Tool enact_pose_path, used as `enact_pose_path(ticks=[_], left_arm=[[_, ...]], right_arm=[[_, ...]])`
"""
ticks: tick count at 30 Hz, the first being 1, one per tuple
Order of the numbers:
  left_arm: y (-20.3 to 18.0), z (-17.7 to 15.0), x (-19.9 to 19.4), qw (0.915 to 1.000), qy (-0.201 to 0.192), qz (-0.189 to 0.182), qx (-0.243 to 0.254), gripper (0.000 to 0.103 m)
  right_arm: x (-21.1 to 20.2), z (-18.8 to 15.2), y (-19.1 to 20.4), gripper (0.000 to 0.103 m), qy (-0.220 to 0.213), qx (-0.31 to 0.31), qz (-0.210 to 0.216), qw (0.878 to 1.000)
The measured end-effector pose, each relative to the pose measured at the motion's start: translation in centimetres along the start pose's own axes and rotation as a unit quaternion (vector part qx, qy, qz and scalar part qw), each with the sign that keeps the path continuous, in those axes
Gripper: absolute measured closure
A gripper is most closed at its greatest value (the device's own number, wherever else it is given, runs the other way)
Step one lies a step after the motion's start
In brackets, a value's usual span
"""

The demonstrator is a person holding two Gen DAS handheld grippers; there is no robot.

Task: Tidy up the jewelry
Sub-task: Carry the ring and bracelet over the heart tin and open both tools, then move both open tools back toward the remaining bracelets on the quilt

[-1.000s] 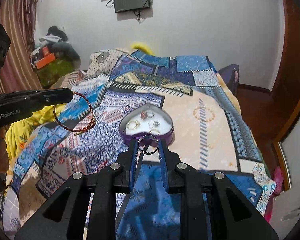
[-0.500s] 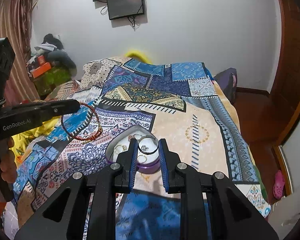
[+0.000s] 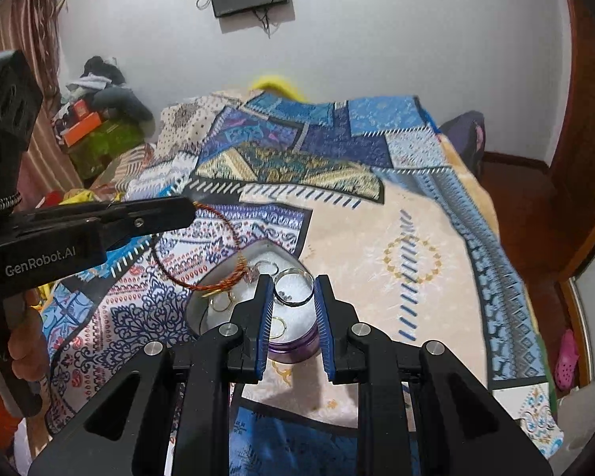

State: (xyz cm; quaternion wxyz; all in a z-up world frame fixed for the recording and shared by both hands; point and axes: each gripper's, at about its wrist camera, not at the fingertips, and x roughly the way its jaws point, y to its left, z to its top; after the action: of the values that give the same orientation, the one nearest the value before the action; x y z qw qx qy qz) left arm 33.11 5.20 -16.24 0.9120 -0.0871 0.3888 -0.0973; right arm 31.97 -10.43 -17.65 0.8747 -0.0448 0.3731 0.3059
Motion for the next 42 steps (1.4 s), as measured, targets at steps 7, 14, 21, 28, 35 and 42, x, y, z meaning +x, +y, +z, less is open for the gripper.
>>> enact_pose_path(ticks=[7, 14, 21, 28, 35, 42], left_arm=[[-0.2, -0.4, 2.2, 0.9997, 0.024, 0.005, 0.006, 0.098], [-0.1, -1.0, 2.8, 0.9988, 0.042, 0.015, 0.02, 0.098], [0.1, -1.6, 2.7, 0.9976, 0.057, 0.024, 0.031, 0.096], [0.2, -2.0, 1.5, 0.997, 0.06, 0.033, 0.035, 0.073], [0.0, -2.0, -1.3, 0.9976, 0.046, 0.036, 0.039, 0.073], [-0.8, -2.7, -4.9, 0.9972, 0.031, 0.043, 0.052, 0.066]], right_arm=[[1.1, -0.2, -0.1, 0.084, 0.025, -0.007, 0.008, 1.0], [1.6, -0.3, 0.2, 0.084, 0.04, -0.019, 0.009, 0.999], [2.0, -0.3, 0.5, 0.084, 0.051, -0.024, 0.004, 0.998], [1.4, -0.2, 1.2, 0.083, 0.054, -0.036, -0.009, 0.998], [-0.6, 0.1, 2.1, 0.079, 0.04, -0.045, -0.018, 0.998], [-3.2, 0.2, 2.9, 0.066, 0.015, -0.045, -0.032, 0.998]])
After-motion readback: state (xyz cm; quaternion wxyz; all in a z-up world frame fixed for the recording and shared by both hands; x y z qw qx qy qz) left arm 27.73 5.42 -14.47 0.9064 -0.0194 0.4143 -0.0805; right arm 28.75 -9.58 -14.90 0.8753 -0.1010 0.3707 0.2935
